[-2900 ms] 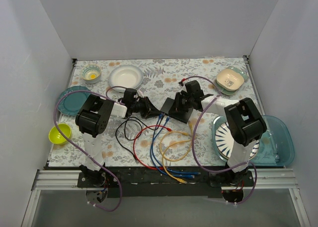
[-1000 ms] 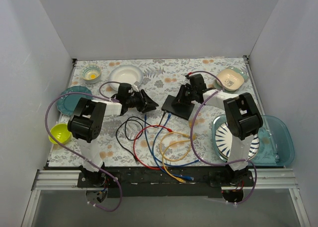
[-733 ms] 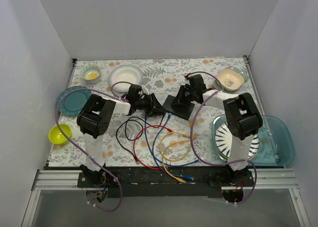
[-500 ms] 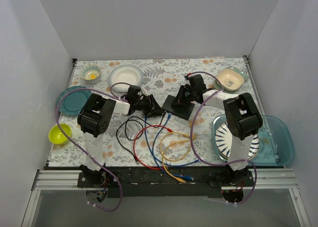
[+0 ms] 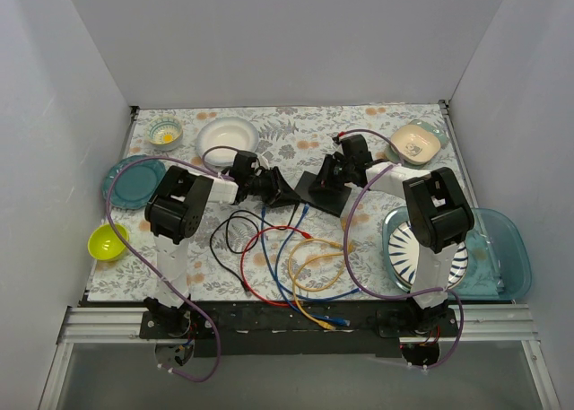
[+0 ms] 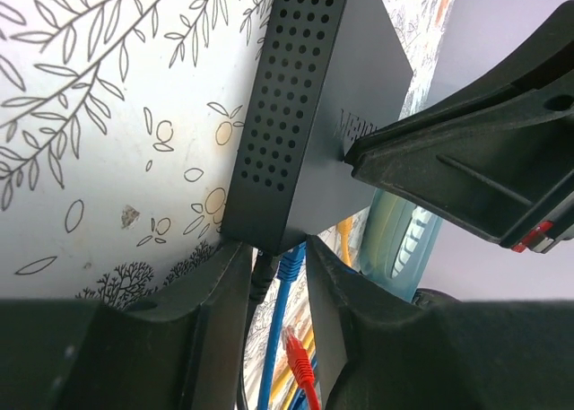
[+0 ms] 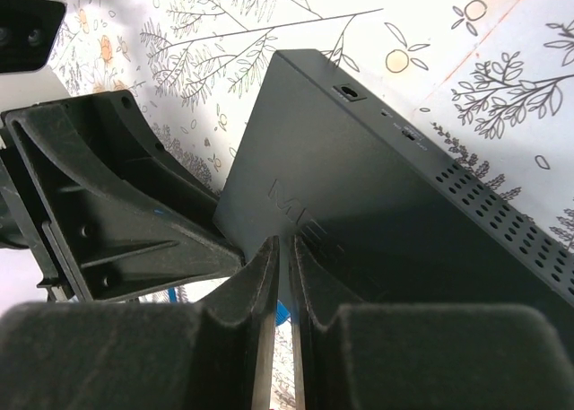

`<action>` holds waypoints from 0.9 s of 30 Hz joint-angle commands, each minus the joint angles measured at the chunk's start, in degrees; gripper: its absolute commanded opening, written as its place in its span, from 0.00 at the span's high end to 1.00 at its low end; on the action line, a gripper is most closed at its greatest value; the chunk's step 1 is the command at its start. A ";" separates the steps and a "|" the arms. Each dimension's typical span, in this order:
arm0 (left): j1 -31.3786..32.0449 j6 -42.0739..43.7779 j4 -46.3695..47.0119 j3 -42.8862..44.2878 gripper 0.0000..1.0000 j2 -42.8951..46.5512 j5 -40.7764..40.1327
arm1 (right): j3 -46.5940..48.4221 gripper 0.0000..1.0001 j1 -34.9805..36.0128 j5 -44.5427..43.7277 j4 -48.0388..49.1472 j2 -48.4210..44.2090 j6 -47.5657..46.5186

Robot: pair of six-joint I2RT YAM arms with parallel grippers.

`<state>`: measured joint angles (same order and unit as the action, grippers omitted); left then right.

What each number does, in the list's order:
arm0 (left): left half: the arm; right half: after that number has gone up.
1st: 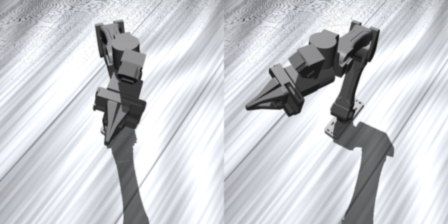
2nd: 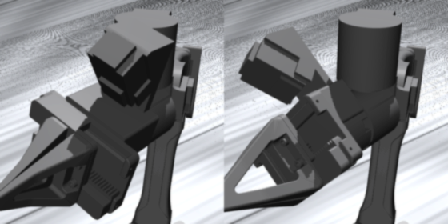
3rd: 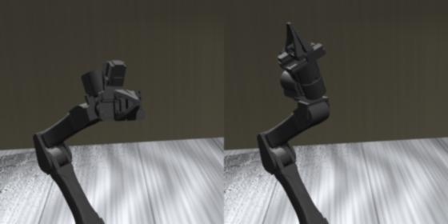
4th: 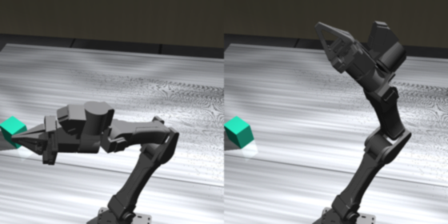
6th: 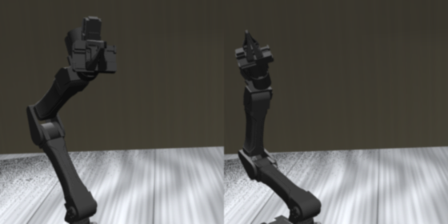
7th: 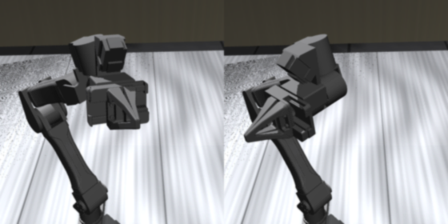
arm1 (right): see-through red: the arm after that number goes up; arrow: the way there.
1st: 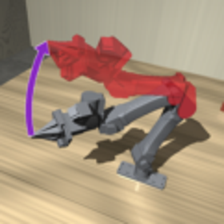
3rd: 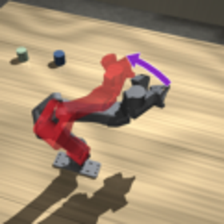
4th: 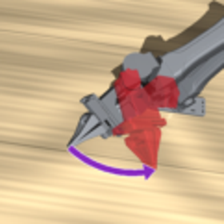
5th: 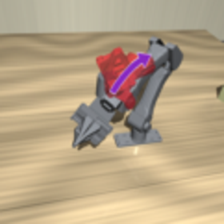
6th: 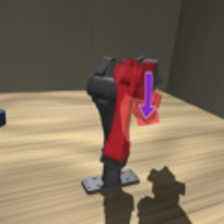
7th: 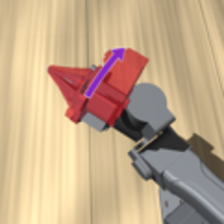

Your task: Pull the plug from the switch port

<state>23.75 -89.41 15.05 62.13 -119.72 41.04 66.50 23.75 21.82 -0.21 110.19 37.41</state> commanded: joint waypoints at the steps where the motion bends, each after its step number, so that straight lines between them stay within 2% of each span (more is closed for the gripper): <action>1: 0.16 0.81 -2.39 0.19 0.70 -2.18 -5.35 | -0.58 0.83 0.33 -0.29 -2.60 1.96 -1.29; 9: 0.33 2.13 -2.57 -0.08 0.89 -3.06 -5.53 | -0.84 0.83 0.25 -0.82 -2.87 0.56 -1.72; 12: 0.33 2.66 -2.92 -0.08 0.93 -3.06 -5.79 | -1.63 0.83 0.86 -1.78 -2.52 -1.81 -2.34; 14: 0.33 2.75 -3.09 -0.17 0.93 -3.06 -5.79 | -1.99 0.83 1.47 -2.66 -3.04 -2.87 -3.30; 20: 0.33 3.01 -3.01 -0.52 0.83 -3.50 -5.97 | -3.04 0.83 2.09 -3.28 -3.22 -3.67 -4.18; 27: 0.33 3.10 -2.74 -1.22 0.99 -3.24 -6.06 | -2.87 0.83 3.14 -4.15 -3.92 -4.63 -5.67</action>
<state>23.73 -88.97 16.36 62.35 -120.97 42.04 64.27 25.80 20.27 -1.21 107.68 34.61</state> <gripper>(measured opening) 0.055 0.173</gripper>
